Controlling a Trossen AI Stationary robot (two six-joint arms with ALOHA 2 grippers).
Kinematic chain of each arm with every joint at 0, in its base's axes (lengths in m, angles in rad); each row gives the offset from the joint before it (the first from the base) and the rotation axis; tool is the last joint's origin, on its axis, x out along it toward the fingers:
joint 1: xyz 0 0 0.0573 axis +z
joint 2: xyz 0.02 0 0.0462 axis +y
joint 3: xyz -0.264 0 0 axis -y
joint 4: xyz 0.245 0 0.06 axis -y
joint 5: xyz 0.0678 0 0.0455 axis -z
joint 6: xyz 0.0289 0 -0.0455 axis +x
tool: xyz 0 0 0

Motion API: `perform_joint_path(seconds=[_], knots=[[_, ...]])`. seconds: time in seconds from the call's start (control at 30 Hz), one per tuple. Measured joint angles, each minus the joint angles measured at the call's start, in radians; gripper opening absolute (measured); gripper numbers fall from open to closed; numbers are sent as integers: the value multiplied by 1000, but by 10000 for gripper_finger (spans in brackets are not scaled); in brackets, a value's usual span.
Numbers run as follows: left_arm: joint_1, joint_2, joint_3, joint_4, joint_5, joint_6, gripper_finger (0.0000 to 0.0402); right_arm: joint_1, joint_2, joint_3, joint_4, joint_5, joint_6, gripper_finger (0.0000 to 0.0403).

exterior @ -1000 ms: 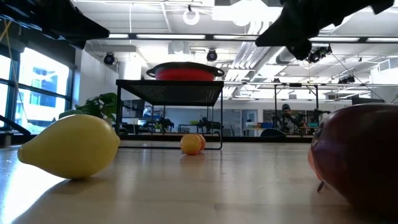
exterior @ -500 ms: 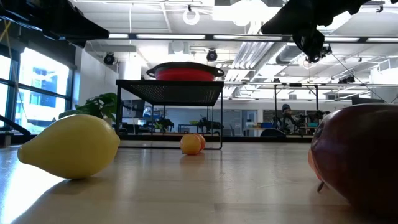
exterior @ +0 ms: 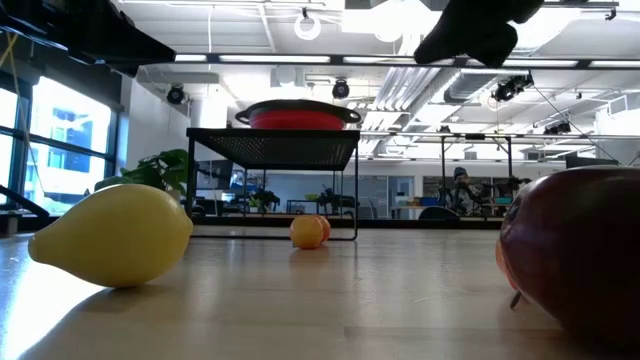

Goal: Pick & Place Fruit
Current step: Put the pear into the red strainer bowl

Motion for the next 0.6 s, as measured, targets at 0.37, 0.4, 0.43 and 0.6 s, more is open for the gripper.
perform_joint_path(seconds=[0.37, 0.4, 0.43, 0.6], knots=[[0, 0, 0, 0, 0, -2, 3, 30, 160, 206, -367, -144, 7, 2], [0, 0, 0, 0, 0, -2, 3, 29, 165, 206, -374, -174, -2, 2], [0, 0, 0, 0, 0, -2, 3, 26, 170, 205, -378, -206, -10, 2], [0, 0, 0, 0, 0, -2, 3, 25, 181, 205, -380, -346, -52, 2]])
